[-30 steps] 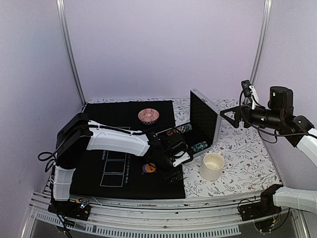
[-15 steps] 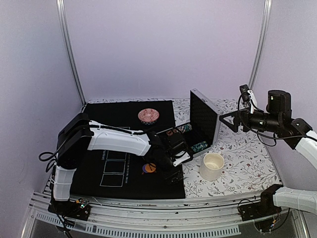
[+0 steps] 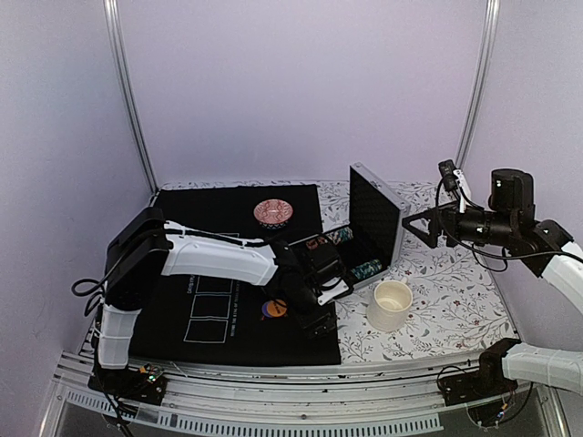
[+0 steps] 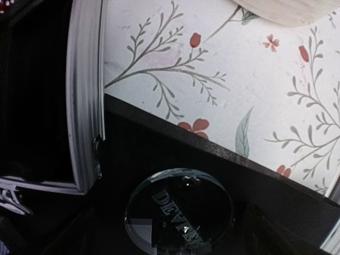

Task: Distribute texas hold em gaming equipment
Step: Pick up the dealer button from the poker table mat, then place the dealer button in the dealer area.

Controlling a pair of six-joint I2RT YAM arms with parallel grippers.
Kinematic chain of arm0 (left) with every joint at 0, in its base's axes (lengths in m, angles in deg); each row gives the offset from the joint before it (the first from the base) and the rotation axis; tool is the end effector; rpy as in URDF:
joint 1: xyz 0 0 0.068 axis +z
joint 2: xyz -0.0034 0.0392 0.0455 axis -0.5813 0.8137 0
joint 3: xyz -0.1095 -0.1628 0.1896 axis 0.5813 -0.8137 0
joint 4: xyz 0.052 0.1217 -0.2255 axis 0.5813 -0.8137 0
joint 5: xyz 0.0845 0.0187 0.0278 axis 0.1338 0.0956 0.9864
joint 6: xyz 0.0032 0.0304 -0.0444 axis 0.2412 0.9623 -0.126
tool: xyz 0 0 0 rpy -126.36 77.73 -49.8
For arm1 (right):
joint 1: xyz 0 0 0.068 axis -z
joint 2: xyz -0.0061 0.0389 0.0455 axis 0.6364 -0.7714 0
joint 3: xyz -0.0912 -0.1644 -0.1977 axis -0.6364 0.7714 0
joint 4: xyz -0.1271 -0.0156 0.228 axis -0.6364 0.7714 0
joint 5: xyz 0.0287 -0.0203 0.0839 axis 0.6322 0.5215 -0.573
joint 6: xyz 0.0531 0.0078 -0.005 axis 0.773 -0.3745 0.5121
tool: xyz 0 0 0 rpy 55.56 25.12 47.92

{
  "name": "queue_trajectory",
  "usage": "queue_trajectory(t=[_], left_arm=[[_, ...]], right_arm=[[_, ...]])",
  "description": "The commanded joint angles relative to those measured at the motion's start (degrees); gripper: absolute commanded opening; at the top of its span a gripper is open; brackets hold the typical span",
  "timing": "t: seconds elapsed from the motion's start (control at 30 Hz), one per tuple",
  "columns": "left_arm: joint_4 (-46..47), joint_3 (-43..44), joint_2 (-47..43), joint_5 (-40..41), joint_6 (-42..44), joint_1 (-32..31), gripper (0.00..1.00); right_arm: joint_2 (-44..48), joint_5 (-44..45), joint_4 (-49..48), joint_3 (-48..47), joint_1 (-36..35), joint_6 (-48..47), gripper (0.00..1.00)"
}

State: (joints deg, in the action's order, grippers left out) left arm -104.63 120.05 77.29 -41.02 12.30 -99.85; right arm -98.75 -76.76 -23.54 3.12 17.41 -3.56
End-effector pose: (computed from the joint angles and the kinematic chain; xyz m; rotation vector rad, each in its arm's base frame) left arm 0.1883 -0.3930 0.1418 1.4496 2.4745 -0.2849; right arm 0.1741 0.0873 0.3333 -0.5287 1.9497 0.7836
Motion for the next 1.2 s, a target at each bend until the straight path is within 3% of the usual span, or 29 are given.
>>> queue_trajectory(t=[0.0, 0.33, 0.5, 0.8, 1.17], left_arm=[[-2.2, 0.6, 4.0, 0.9, -0.8, -0.4, 0.95], [-3.7, -1.6, 3.5, 1.0, -0.7, -1.3, 0.76], [-3.5, -2.2, 1.9, -1.7, -0.7, -1.6, 0.59], [-2.2, -3.8, -3.7, -3.5, -1.2, -1.3, 0.4], [-0.6, -8.2, -18.7, -9.5, -2.0, 2.7, 0.39]], right_arm=[[1.3, -1.2, -1.1, 1.0, -0.2, -0.7, 0.99], [2.8, -1.2, -1.5, 1.7, -0.2, 0.0, 0.99], [2.8, -1.8, -2.0, 1.7, -0.2, 0.4, 0.99], [4.2, -2.4, -2.4, 1.5, -0.2, 0.8, 0.99], [6.9, -5.1, -4.4, 0.6, -0.2, 1.5, 0.99]])
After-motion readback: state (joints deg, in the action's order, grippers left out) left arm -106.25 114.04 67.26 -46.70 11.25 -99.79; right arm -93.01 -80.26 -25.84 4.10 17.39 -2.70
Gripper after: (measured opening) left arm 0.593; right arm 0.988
